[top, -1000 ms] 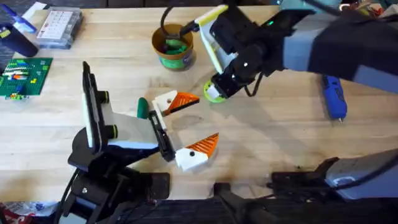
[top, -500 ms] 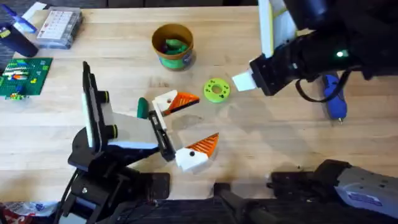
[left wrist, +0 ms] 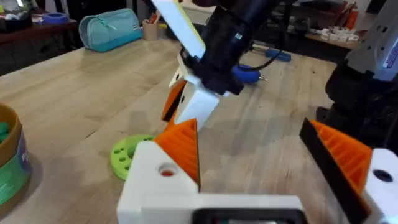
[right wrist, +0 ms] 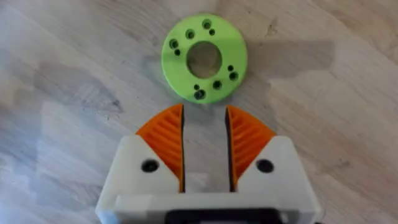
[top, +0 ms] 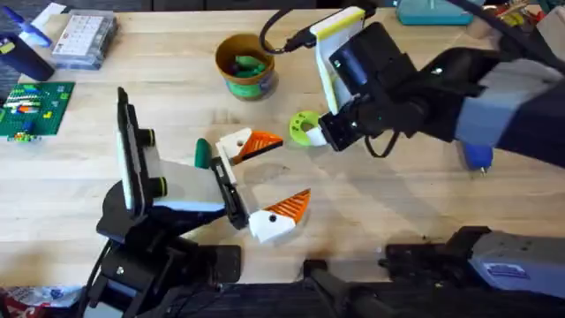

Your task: Pick up the gripper from the table and insert it into the empty holder that is missing its gripper. Then pick up a screw, insert it into the mounting hole, and use the screwdriver to tighten it. Finally, clean up the table by picking up the vegetable and placing it into the bucket.

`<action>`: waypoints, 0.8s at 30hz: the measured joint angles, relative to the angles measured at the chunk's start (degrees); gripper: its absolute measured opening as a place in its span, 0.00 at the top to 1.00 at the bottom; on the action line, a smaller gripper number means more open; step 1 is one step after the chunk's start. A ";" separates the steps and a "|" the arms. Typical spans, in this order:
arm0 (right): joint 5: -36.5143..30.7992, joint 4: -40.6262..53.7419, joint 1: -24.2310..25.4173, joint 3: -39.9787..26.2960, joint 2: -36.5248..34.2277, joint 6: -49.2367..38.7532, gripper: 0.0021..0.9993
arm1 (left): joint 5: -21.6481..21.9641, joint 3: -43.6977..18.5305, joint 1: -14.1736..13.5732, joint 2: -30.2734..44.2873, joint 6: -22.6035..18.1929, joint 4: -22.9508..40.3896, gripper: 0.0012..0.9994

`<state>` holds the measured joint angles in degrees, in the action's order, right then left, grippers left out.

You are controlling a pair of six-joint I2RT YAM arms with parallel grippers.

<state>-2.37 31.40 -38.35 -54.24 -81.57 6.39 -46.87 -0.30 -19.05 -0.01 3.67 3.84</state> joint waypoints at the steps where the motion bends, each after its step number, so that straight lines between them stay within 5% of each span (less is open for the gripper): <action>1: 0.01 -0.76 0.00 0.00 -0.87 0.00 0.67 | 0.00 0.00 0.00 0.00 0.02 0.00 0.01; 24: -0.42 -3.98 -1.77 0.00 -8.64 0.02 0.67 | 0.00 0.00 0.00 0.00 0.00 0.00 0.01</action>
<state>-2.79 27.42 -40.12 -54.24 -90.21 6.42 -46.87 -0.30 -19.05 -0.01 3.66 3.84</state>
